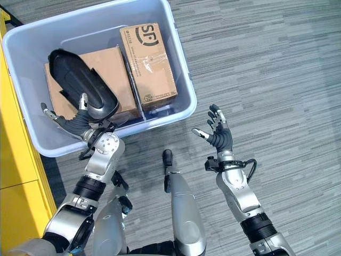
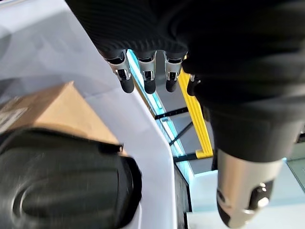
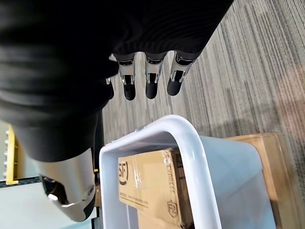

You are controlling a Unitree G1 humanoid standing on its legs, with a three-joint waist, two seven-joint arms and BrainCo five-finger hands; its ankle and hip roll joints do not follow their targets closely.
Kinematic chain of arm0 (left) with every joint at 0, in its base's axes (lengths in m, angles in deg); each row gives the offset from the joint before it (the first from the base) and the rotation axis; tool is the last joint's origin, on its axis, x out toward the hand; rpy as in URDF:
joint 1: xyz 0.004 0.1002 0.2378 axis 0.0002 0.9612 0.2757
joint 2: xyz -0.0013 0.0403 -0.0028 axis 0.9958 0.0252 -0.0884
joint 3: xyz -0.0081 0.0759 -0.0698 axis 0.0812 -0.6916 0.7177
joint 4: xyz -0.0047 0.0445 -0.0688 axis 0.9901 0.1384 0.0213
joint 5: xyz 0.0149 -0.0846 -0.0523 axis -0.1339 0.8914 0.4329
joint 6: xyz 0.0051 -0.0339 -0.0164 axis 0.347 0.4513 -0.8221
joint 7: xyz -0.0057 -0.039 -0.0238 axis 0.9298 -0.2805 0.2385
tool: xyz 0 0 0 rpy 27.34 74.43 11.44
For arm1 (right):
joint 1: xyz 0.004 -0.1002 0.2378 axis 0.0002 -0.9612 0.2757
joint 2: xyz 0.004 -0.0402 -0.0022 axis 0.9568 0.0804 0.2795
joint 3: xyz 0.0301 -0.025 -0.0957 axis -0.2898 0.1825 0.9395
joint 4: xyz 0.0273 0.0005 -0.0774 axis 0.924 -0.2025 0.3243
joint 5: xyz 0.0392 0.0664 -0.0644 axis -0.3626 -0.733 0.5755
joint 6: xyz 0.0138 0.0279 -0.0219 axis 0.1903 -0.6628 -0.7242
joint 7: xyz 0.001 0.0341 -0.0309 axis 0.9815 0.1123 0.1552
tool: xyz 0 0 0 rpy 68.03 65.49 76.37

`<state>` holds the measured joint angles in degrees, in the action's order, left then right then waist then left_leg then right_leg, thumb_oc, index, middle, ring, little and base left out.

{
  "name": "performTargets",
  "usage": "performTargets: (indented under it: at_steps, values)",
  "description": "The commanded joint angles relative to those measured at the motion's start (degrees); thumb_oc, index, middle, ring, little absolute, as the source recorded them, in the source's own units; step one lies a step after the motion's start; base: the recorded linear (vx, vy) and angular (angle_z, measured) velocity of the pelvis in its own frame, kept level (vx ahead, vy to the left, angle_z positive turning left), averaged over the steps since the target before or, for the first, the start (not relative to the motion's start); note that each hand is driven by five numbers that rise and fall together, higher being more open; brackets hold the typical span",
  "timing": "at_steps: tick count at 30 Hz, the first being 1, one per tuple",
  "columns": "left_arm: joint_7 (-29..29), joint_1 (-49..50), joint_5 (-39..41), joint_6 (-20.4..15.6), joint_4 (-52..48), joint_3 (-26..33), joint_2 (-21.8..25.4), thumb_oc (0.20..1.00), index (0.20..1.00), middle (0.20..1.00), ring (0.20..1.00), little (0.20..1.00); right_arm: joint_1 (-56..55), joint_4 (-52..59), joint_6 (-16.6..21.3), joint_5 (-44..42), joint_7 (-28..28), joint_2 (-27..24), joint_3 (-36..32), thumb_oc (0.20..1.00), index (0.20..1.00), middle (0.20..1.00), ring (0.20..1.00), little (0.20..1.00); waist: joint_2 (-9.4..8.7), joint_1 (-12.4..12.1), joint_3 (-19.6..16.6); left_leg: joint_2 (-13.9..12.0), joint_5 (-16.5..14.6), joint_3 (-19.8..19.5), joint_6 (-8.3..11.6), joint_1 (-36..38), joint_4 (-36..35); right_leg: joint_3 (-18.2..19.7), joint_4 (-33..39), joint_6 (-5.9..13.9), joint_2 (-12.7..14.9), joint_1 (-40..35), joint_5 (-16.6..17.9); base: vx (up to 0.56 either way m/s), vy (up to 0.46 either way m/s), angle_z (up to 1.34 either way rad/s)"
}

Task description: Move parts from the plastic box to the shelf.

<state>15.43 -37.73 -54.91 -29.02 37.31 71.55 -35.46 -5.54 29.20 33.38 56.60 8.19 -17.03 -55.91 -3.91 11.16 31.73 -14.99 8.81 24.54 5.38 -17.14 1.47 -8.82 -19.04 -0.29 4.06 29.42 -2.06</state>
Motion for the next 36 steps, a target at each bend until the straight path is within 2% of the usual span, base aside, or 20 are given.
performTargets:
  at_steps: [1, 7, 16, 24, 27, 30, 33, 36]
  values:
    - [1.6, -1.5, -2.1, -1.6, 0.7, 0.9, 3.6, 1.000, 1.000, 1.000, 1.000, 1.000, 0.8, 2.8, 4.3, -1.0, 0.3, -0.1, -0.7, 1.000, 1.000, 1.000, 1.000, 1.000, -4.05, -0.2, -1.9, -3.8, -3.0, -4.7, 2.97, -3.2, 4.6, -3.1, 3.0, 2.84, 1.9, -2.1, -1.5, 0.02, -0.010, 0.08]
    - [5.5, -3.3, -4.9, -1.8, 2.5, 1.9, 4.5, 1.000, 1.000, 1.000, 1.000, 1.000, 1.0, 2.3, 4.5, -1.6, 0.2, -0.4, -0.4, 1.000, 1.000, 1.000, 1.000, 1.000, -5.01, -0.2, -1.9, -4.0, -3.3, -5.3, 3.12, -4.8, 5.7, -2.9, 3.0, 2.61, 1.3, -1.6, -1.4, 0.01, -0.018, 0.01]
    - [2.1, -8.0, -4.8, 0.1, 6.5, 2.0, 6.9, 1.000, 1.000, 1.000, 1.000, 1.000, 2.2, 1.3, 4.0, -2.1, -0.6, -0.3, 0.5, 1.000, 1.000, 1.000, 1.000, 1.000, -5.93, 0.6, -1.9, -4.0, -3.7, -5.7, 3.16, -7.0, 6.7, -2.2, 3.1, 2.54, 0.8, 0.0, -1.1, 0.01, -0.006, 0.04]
    - [-0.9, -15.0, -3.0, 6.2, 12.9, 0.5, 9.4, 1.000, 1.000, 1.000, 1.000, 1.000, 3.8, 0.9, 2.8, -2.6, -0.7, -0.5, 1.3, 1.000, 1.000, 1.000, 1.000, 1.000, -6.42, 1.7, -1.9, -3.9, -4.4, -5.5, 3.14, -9.3, 8.6, -1.6, 2.2, 2.51, 0.7, 2.0, -1.1, 0.00, 0.000, 0.00]
    - [-1.3, -16.8, 3.0, 8.7, 15.7, 0.0, 10.1, 1.000, 1.000, 1.000, 1.000, 1.000, 4.1, 0.5, 2.6, -2.9, -0.1, -0.5, 1.2, 1.000, 1.000, 1.000, 1.000, 1.000, -6.38, 2.2, -1.9, -3.7, -4.7, -5.6, 3.09, -9.9, 9.2, -1.3, 1.9, 2.51, 0.8, 2.7, -1.1, 0.00, 0.000, 0.00]
    - [-3.4, -17.7, 3.6, 10.0, 18.6, -0.4, 10.6, 1.000, 1.000, 1.000, 1.000, 1.000, 5.0, 0.0, 2.2, -3.4, -0.3, -0.5, 1.7, 1.000, 1.000, 1.000, 1.000, 1.000, -6.29, 2.4, -1.9, -3.7, -4.9, -5.5, 3.11, -10.4, 9.6, -1.3, 1.6, 2.52, 0.9, 3.3, -1.3, 0.01, 0.006, -0.03]
    - [-3.9, -18.7, 6.8, 15.1, 21.6, -2.0, 10.9, 1.000, 1.000, 1.000, 1.000, 1.000, 5.4, -0.2, 1.9, -3.8, -0.2, -0.9, 1.7, 1.000, 1.000, 1.000, 1.000, 1.000, -5.83, 2.8, -1.9, -3.4, -5.0, -5.3, 3.11, -10.9, 9.9, -1.1, 1.1, 2.55, 1.2, 4.1, -1.4, 0.02, 0.014, -0.02]
    - [-4.3, -18.9, 11.9, 17.1, 24.9, -1.8, 10.9, 1.000, 1.000, 1.000, 1.000, 1.000, 6.1, -0.4, 1.3, -3.7, -0.2, -0.9, 1.9, 1.000, 1.000, 1.000, 1.000, 1.000, -5.37, 3.0, -1.9, -3.2, -5.2, -5.3, 3.16, -11.2, 10.4, -0.9, 0.4, 2.48, 1.4, 4.7, -1.7, 0.02, 0.024, -0.03]
